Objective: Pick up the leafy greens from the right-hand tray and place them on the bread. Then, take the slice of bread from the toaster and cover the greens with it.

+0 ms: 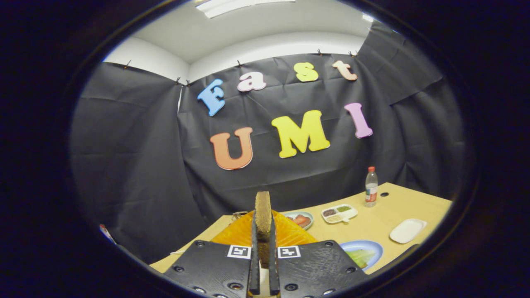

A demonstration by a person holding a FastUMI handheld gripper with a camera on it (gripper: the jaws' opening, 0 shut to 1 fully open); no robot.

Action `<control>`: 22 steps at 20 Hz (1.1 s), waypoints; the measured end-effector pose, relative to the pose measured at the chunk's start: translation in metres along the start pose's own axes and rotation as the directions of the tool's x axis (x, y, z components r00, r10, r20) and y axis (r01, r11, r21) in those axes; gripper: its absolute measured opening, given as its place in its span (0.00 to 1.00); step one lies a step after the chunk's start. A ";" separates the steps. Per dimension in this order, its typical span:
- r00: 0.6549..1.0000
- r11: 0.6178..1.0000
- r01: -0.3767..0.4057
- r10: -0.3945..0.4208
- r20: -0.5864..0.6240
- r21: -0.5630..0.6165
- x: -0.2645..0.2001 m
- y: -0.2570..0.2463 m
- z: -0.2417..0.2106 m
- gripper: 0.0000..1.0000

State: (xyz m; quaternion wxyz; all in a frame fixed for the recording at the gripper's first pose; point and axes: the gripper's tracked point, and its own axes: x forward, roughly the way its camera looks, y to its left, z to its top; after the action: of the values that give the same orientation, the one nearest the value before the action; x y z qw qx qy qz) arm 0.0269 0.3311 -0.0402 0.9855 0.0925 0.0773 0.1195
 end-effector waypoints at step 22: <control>0.967 0.948 0.191 -0.137 -0.214 0.255 0.034 -0.147 -0.138 0.08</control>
State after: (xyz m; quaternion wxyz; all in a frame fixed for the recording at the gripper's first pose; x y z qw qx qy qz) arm 0.0680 0.2218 -0.2082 0.9574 0.2091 0.1962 0.0335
